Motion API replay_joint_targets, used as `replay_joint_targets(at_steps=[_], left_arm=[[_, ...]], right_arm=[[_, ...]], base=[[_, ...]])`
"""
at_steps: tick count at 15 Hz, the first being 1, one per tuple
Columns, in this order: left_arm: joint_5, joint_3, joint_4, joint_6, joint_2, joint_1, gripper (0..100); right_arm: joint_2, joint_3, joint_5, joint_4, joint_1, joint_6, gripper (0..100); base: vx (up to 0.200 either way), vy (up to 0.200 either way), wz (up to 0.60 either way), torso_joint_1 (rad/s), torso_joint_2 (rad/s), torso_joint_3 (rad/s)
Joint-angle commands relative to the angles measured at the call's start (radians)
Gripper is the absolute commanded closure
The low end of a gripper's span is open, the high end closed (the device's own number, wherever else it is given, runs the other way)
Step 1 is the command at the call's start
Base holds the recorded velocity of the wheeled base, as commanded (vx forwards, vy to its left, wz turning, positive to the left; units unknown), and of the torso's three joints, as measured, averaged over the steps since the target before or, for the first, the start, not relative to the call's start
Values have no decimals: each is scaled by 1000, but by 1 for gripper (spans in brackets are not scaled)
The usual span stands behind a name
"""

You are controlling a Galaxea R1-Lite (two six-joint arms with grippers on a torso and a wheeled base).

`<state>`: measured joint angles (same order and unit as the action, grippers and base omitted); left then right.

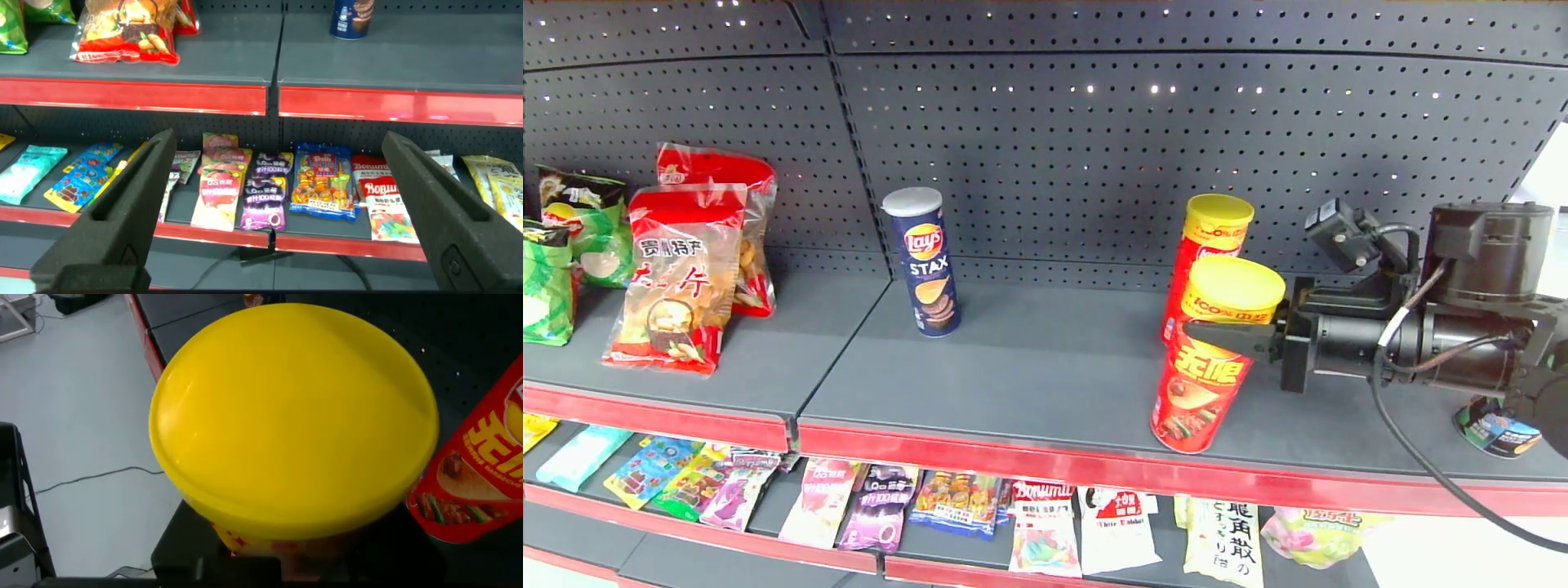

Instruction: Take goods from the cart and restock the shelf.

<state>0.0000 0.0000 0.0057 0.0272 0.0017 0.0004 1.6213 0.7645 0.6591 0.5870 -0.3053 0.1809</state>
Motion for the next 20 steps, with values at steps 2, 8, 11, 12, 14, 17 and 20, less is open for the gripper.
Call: replay_joint_targets(at_steps=[2,8,11,12,14,17,20], left_arm=[[0,0,0,0,0,1,0],[0,0,0,0,0,1,0],[0,0,0,0,0,1,0],[0,0,0,0,0,0,0],[0,0,0,0,0,0,0],[2,0,0,0,0,0,0],[2,0,0,0,0,0,0]], right_arm=[[-3,13,48,0,46,26,100],[-1,15,102,-3,64,48,100],[-9,3,102,-3,87,63,100],[-15,-2,102,-4,89,63,100],[-20,-19,102,-6,87,66,100],[-20,-30,102,-6,84,72,100],[-14,-37,102,-6,84,81,100]], base=[[0,0,0,0,0,0],[0,0,0,0,0,0],[0,0,0,0,0,0],[0,0,0,0,0,0],[0,0,0,0,0,0],[0,0,0,0,0,0],[0,0,0,0,0,0]])
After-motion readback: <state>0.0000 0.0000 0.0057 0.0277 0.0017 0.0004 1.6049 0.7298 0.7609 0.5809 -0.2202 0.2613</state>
